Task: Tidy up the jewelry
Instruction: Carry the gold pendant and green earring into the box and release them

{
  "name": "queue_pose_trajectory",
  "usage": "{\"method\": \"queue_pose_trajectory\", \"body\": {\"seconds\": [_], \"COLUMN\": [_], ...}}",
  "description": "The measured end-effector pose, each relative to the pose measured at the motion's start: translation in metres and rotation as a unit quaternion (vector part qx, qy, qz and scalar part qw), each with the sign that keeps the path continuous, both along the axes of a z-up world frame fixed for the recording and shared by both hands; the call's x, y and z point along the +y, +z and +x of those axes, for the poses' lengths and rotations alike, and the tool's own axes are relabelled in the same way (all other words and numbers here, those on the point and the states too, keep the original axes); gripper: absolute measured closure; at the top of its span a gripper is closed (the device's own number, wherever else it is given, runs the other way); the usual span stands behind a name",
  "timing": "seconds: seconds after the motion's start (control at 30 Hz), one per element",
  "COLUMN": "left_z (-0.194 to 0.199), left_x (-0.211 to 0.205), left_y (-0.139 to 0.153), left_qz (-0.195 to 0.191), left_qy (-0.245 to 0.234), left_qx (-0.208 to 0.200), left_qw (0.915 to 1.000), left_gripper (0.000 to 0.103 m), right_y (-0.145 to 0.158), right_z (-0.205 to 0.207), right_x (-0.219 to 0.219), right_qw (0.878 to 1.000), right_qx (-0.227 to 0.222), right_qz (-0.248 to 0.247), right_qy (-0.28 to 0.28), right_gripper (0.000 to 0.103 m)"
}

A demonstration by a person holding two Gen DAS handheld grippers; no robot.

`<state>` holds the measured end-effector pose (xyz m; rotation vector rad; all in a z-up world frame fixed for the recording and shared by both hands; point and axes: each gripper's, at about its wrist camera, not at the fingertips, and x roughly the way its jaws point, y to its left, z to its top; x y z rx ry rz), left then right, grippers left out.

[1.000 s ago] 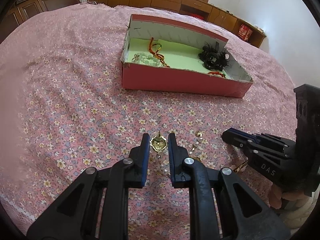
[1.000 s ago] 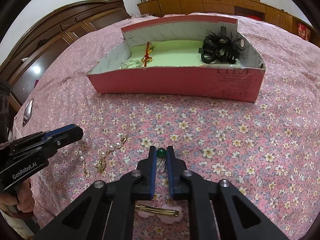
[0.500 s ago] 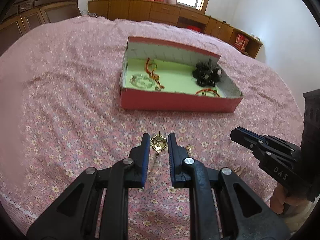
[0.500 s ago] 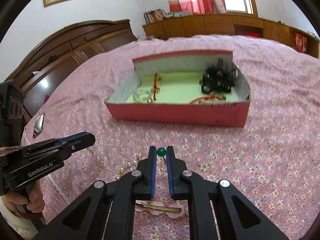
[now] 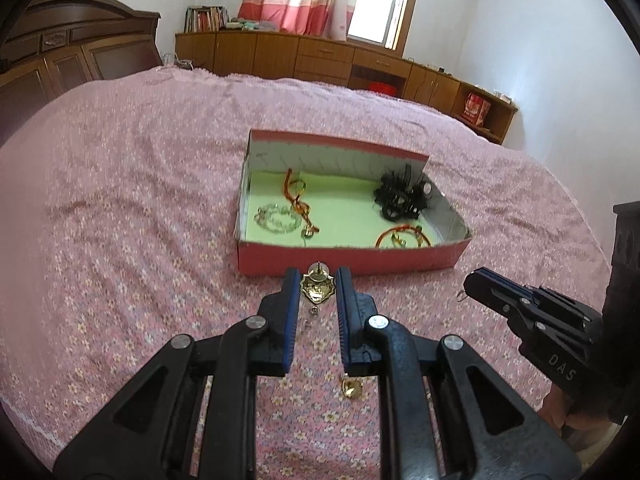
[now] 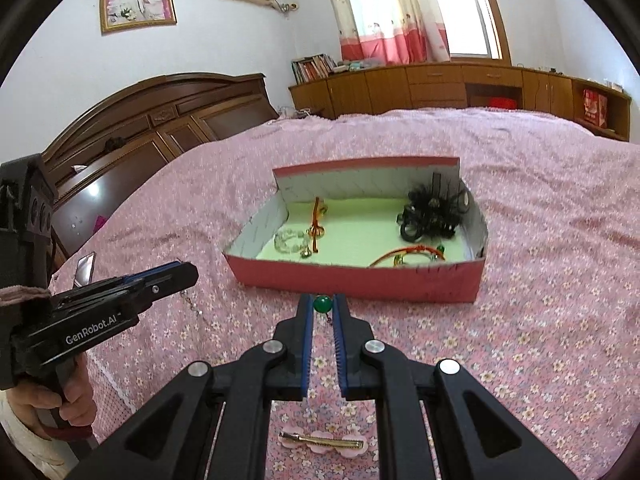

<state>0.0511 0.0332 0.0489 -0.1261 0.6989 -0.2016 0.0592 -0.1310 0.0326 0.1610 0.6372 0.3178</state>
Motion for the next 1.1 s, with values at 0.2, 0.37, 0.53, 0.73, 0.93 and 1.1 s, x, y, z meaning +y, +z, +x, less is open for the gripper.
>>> {"method": "queue_pose_trajectory", "body": {"seconds": [0.2, 0.37, 0.53, 0.73, 0.93, 1.1], "left_z": [0.003, 0.005, 0.010, 0.021, 0.038, 0.055], "left_x": [-0.002, -0.004, -0.003, -0.002, -0.002, -0.001], "left_y": [0.012, 0.019, 0.027, 0.035, 0.040, 0.037], "left_qz": [0.000, 0.003, 0.002, 0.004, 0.008, 0.008], "left_qy": [-0.001, 0.001, 0.003, 0.007, 0.010, 0.011], "left_qx": [-0.020, -0.038, -0.050, -0.067, -0.080, -0.075], "left_qw": [0.9998, 0.9993, 0.9987, 0.9977, 0.9967, 0.9971], "left_gripper": [0.093, 0.093, 0.093, 0.093, 0.093, 0.093], "right_y": [0.009, 0.017, 0.027, 0.036, 0.042, 0.043], "right_z": [0.001, 0.003, 0.007, 0.018, 0.033, 0.052], "right_x": [0.000, 0.000, 0.002, 0.005, 0.004, 0.006], "right_qw": [1.000, 0.999, 0.999, 0.998, 0.997, 0.997], "right_qx": [-0.017, -0.034, -0.053, -0.069, -0.081, -0.082], "right_qz": [0.000, 0.002, 0.001, -0.001, 0.002, 0.000], "right_qy": [-0.001, -0.002, -0.003, -0.005, -0.012, -0.015], "right_gripper": [0.092, 0.092, 0.092, 0.092, 0.092, 0.092]}}
